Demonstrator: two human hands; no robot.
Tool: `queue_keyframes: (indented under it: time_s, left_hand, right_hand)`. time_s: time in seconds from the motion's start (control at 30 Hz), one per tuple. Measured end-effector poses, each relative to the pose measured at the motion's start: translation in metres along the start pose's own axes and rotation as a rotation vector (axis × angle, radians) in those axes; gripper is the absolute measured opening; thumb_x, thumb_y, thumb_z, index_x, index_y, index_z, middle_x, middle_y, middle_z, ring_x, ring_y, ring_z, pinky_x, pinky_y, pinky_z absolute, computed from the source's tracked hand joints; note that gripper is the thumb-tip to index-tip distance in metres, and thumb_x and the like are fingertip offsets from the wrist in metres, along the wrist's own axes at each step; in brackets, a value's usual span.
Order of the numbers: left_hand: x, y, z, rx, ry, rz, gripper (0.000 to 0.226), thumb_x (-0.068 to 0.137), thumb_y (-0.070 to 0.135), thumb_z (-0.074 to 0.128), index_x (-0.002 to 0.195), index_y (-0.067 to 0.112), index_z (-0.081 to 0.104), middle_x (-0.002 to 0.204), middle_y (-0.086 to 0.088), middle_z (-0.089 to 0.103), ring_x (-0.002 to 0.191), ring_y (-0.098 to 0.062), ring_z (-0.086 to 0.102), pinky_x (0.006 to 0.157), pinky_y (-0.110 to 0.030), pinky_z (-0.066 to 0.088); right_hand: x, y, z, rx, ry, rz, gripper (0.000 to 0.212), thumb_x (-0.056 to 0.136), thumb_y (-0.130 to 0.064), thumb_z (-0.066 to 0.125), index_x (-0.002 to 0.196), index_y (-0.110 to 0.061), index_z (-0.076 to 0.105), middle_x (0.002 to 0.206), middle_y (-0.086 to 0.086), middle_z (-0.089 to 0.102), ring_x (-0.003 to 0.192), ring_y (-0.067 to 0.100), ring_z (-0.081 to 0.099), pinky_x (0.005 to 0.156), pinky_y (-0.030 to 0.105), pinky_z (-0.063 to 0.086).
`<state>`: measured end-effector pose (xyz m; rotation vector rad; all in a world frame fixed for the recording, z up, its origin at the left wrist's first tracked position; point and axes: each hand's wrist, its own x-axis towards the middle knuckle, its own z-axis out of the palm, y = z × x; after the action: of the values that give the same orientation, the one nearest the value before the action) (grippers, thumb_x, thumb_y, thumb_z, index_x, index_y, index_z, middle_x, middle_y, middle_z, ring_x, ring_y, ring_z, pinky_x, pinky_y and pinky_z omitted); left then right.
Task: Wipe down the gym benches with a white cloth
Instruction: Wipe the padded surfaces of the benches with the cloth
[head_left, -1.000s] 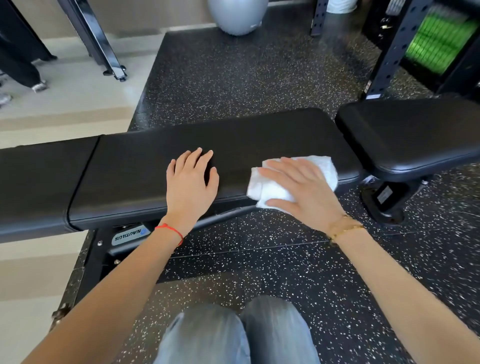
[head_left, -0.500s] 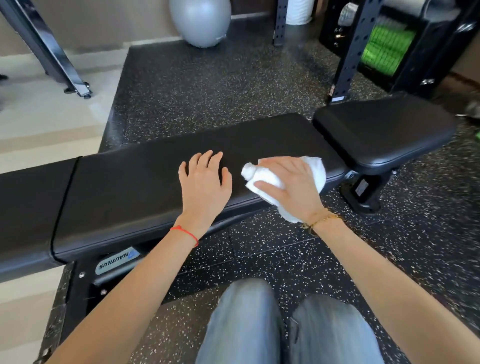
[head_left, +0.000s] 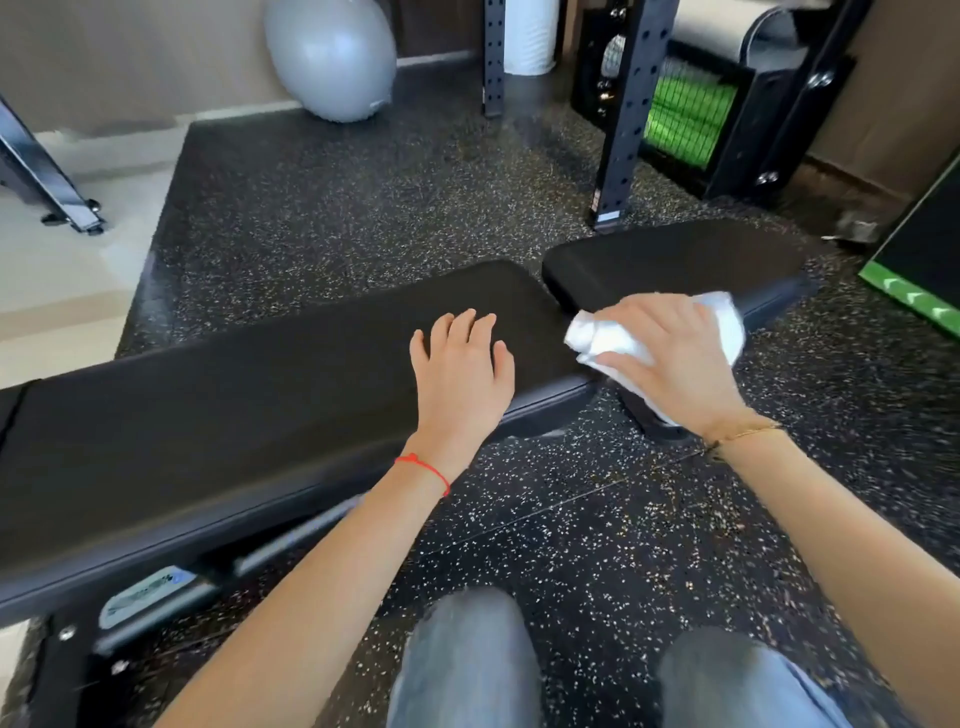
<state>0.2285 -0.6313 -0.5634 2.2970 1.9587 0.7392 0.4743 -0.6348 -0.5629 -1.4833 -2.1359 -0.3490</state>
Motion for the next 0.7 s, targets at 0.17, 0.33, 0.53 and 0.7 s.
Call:
queue_keyframes:
  time_s: [0.17,0.33,0.53,0.7]
  left_hand:
    - [0.017,0.063,0.046,0.062,-0.034,-0.136,0.048,0.1,0.035,0.034,0.143,0.021,0.046,0.153,-0.003,0.041,0.145,-0.028,0.028,0.119,-0.056,0.015]
    - [0.022,0.084,0.063,0.189,0.046,-0.245,0.05,0.096,0.037,0.033,0.141,0.022,0.049,0.148,-0.004,0.046,0.141,-0.032,0.034,0.116,-0.061,0.02]
    - [0.022,0.082,0.065,0.215,0.074,-0.258,0.047,0.096,0.039,0.038,0.14,0.027,0.05,0.148,0.001,0.047,0.14,-0.027,0.036,0.116,-0.057,0.022]
    - [0.022,0.083,0.065,0.221,0.097,-0.264,0.044,0.097,0.038,0.04,0.139,0.031,0.051,0.148,0.004,0.048,0.14,-0.023,0.036,0.116,-0.054,0.023]
  right_hand:
    - [-0.021,0.057,0.033,-0.1,-0.168,-0.135,0.049,0.095,-0.062,0.046,0.136,-0.037,0.048,0.142,-0.008,0.044,0.126,0.026,0.043,0.098,0.043,0.031]
    - [-0.019,0.081,0.053,-0.039,-0.132,-0.258,0.053,0.095,-0.066,0.041,0.14,-0.038,0.043,0.148,-0.009,0.04,0.134,0.023,0.039,0.1,0.043,0.029]
    - [-0.012,0.119,0.042,0.073,-0.143,-0.437,0.062,0.095,-0.064,0.044,0.145,-0.028,0.043,0.152,-0.006,0.041,0.137,0.023,0.037,0.109,0.041,0.028]
    - [-0.014,0.156,0.042,0.074,-0.15,-0.298,0.067,0.094,-0.069,0.039,0.149,-0.031,0.034,0.155,-0.011,0.034,0.142,0.021,0.032,0.113,0.043,0.025]
